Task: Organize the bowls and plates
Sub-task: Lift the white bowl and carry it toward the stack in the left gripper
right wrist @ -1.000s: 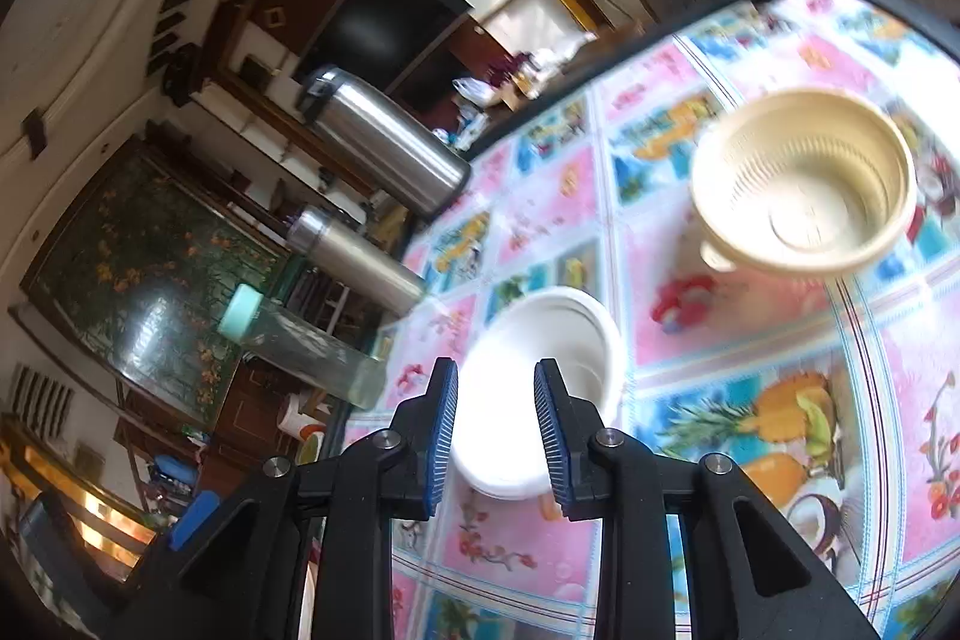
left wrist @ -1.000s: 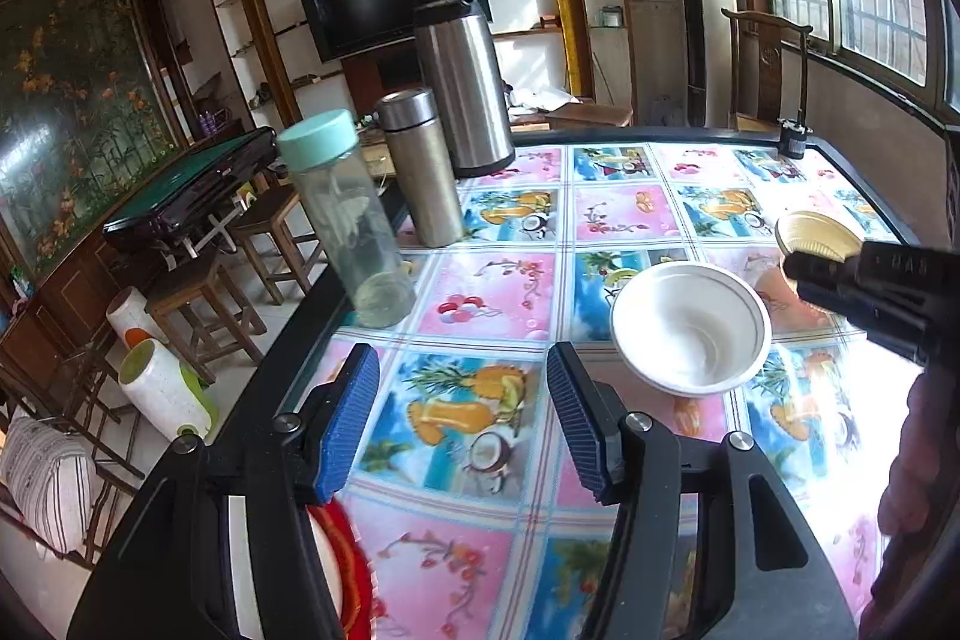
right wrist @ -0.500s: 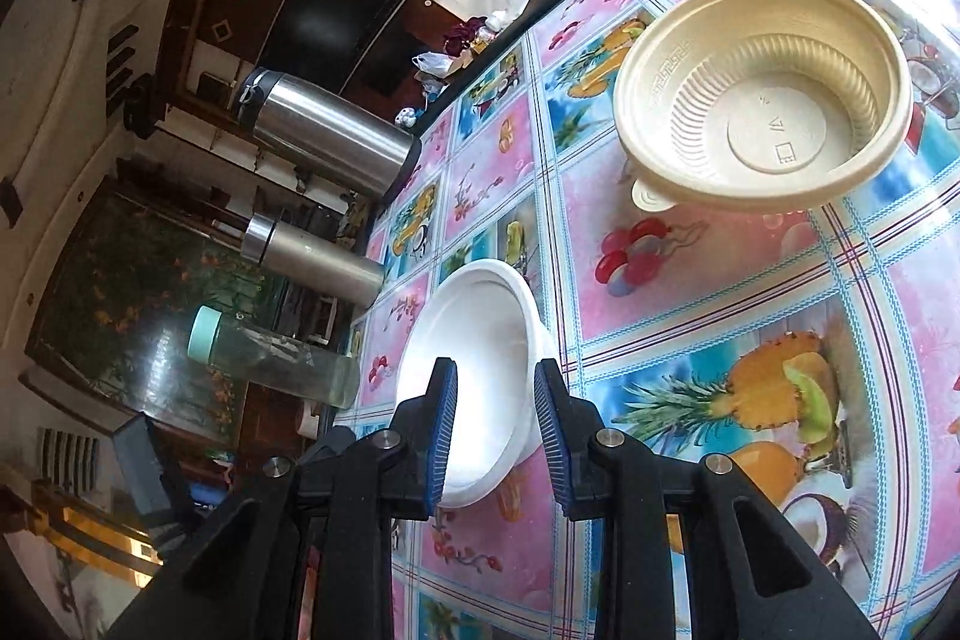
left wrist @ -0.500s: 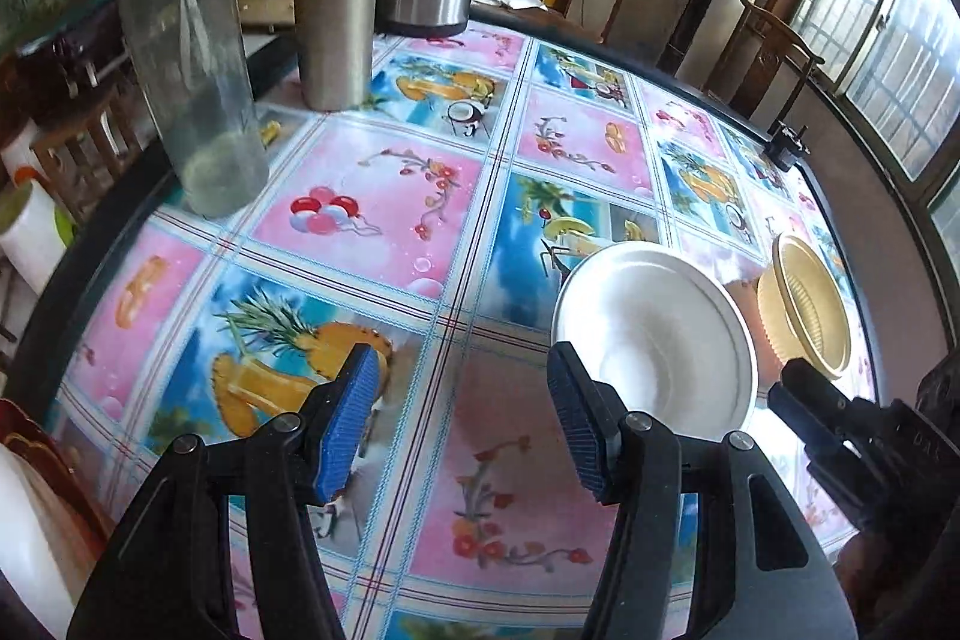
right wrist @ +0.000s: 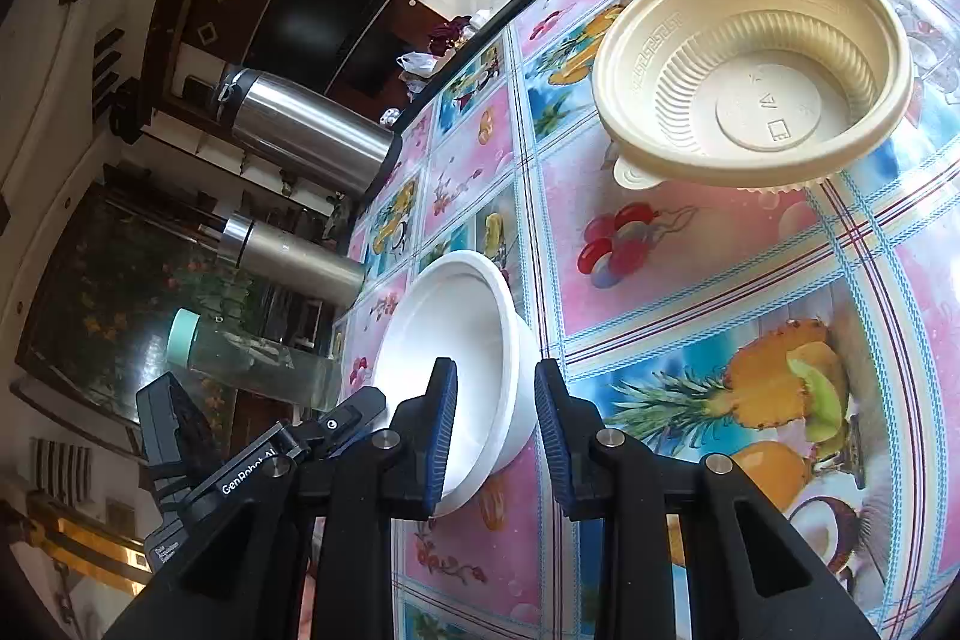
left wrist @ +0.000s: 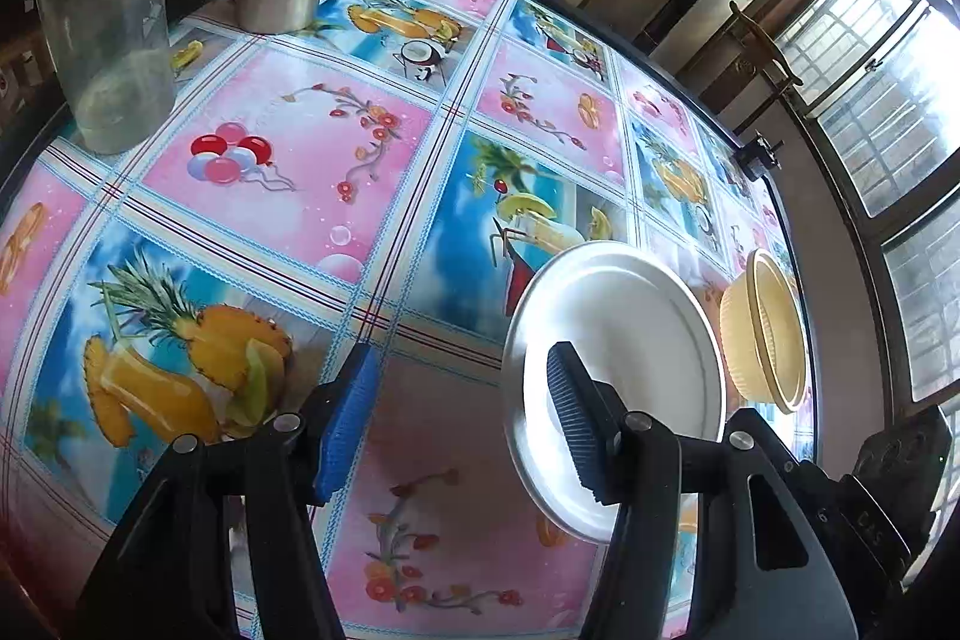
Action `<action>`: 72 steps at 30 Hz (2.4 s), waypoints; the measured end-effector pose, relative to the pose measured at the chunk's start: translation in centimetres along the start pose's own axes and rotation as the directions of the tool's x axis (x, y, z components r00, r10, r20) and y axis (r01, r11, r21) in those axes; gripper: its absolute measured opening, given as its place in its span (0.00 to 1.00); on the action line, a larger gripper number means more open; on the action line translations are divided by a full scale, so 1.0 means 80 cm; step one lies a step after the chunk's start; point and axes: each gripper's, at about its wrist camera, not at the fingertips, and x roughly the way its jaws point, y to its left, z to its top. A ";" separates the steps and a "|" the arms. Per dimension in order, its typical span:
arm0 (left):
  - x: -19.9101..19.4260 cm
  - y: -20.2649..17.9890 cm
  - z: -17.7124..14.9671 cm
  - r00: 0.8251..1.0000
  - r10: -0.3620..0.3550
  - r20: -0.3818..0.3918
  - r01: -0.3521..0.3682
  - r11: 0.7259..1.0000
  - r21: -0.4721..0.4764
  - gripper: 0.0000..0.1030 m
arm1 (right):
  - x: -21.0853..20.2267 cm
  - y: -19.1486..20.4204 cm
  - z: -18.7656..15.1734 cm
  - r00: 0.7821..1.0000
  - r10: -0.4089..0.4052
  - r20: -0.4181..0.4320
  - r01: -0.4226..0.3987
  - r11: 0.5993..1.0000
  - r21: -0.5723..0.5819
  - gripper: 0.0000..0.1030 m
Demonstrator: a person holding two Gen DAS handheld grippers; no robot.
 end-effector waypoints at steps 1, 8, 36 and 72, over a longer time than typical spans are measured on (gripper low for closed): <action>0.001 0.001 -0.001 1.000 -0.003 -0.003 0.003 1.000 -0.001 0.55 | 0.001 0.000 0.000 1.000 -0.003 0.000 0.003 1.000 -0.001 0.29; -0.005 0.007 0.000 0.995 -0.097 -0.002 0.097 0.995 -0.008 0.55 | 0.007 -0.001 -0.002 1.000 -0.021 0.001 0.021 1.000 -0.002 0.29; 0.010 0.015 -0.004 0.985 -0.172 0.000 0.172 0.985 0.001 0.23 | 0.006 -0.008 -0.008 0.997 -0.055 0.057 0.056 0.998 -0.008 0.29; -0.010 -0.017 -0.018 0.991 -0.089 0.099 0.075 0.987 0.144 0.06 | 0.015 -0.001 -0.013 0.996 -0.073 0.055 0.075 0.997 -0.029 0.06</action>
